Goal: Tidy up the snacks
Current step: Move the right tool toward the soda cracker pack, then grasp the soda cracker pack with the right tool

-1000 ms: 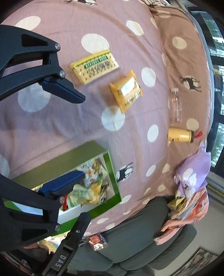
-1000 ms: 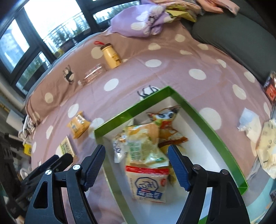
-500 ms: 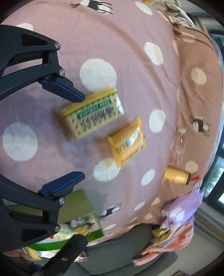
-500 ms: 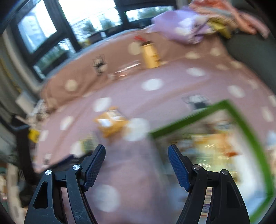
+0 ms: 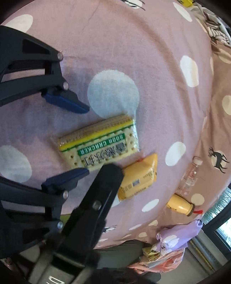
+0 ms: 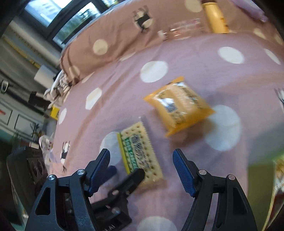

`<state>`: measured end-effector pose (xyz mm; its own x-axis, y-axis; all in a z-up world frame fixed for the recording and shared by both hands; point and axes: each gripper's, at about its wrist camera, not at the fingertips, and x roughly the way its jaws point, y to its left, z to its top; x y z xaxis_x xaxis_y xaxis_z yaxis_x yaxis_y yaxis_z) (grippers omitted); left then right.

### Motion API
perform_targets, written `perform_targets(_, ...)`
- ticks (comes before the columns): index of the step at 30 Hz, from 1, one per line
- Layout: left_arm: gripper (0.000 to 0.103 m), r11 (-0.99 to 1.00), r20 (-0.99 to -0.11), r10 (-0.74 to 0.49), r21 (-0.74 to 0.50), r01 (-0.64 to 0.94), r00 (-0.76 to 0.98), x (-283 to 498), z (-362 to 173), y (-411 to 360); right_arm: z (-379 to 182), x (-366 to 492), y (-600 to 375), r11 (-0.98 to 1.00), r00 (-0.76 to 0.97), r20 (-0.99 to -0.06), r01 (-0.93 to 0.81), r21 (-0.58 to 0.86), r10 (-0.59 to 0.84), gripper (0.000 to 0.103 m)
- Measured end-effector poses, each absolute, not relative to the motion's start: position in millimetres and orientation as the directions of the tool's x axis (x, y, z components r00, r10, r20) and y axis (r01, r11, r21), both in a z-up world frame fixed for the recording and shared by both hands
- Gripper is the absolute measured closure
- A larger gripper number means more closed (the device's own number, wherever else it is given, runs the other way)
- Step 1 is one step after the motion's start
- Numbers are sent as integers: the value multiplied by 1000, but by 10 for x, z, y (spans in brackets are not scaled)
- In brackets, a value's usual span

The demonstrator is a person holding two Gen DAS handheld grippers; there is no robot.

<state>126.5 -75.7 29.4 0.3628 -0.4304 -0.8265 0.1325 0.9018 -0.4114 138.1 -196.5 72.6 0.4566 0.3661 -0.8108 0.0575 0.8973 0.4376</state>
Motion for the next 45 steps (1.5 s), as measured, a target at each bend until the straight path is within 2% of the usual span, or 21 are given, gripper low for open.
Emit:
perform_targets(5,53,899,-817,-436,-415,141,376,1272,261,-752,530,1499,-1830,899,395,-833,38,436,387,33)
perform_targets(7,61,894,-811,-446,-421,150,378,1275,248,-747,458,1528,-1785,897,379,-837,38,441,396,35)
perform_targets(12,65,893,-802,-450,-409,186,392,1235,286,-778,474,1446,-1810,904,401,-838,54,424,370,48)
perform_targets(17,65,875,-772,-484,-416,248,412,1121,447,-833,657,1309,-1882,909,449,-828,75,410,336,48)
perform_targets(23,65,840,-713,-540,-418,347,448,849,817,-959,1106,884,-2042,909,583,-766,107,402,270,48)
perform_targets(29,66,813,-690,-563,-361,457,456,479,1110,-1227,1364,397,-2315,893,652,-722,152,423,231,48)
perform_targets(35,67,772,-678,-582,-288,566,449,161,1300,-1716,1483,40,-2747,861,644,-734,231,453,214,48)
perform_targets(45,67,681,-671,-647,-296,670,362,-77,1450,-2504,1665,-425,-3444,820,674,-734,370,436,85,48)
